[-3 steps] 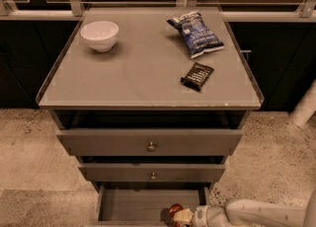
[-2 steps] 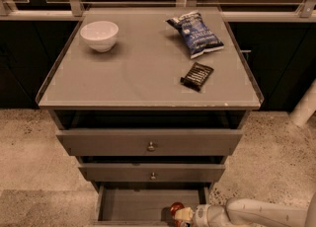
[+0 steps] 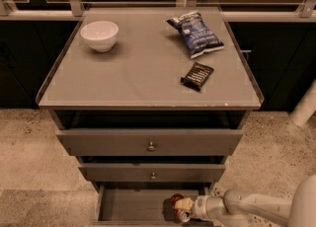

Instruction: Place coke can into bottom drawer

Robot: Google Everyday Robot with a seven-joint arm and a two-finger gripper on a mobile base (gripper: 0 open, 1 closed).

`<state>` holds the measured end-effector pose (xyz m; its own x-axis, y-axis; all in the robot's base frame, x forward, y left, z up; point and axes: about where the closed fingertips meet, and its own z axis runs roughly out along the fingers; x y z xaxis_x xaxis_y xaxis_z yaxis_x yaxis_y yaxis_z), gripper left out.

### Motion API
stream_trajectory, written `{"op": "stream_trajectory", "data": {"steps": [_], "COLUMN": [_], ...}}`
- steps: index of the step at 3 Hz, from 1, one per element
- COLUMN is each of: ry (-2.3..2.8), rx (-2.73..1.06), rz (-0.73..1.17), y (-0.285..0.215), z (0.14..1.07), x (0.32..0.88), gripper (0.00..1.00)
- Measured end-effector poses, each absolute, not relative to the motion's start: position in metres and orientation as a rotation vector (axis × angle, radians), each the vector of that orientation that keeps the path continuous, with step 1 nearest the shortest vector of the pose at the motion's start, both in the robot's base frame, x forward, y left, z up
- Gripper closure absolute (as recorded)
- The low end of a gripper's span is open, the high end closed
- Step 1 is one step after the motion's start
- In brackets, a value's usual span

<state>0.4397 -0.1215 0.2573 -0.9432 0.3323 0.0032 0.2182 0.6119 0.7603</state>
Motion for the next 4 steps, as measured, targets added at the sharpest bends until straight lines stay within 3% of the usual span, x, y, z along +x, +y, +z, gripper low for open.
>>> {"op": "stream_trajectory", "data": {"steps": [2,4], "ry": [2.663,2.661], "rx": [0.602,0.605], "rz": [1.258,1.259], "y": [-0.132,-0.132], "z": [0.216,0.214], "x": [0.459,0.46], "gripper": [1.0,0.57]}}
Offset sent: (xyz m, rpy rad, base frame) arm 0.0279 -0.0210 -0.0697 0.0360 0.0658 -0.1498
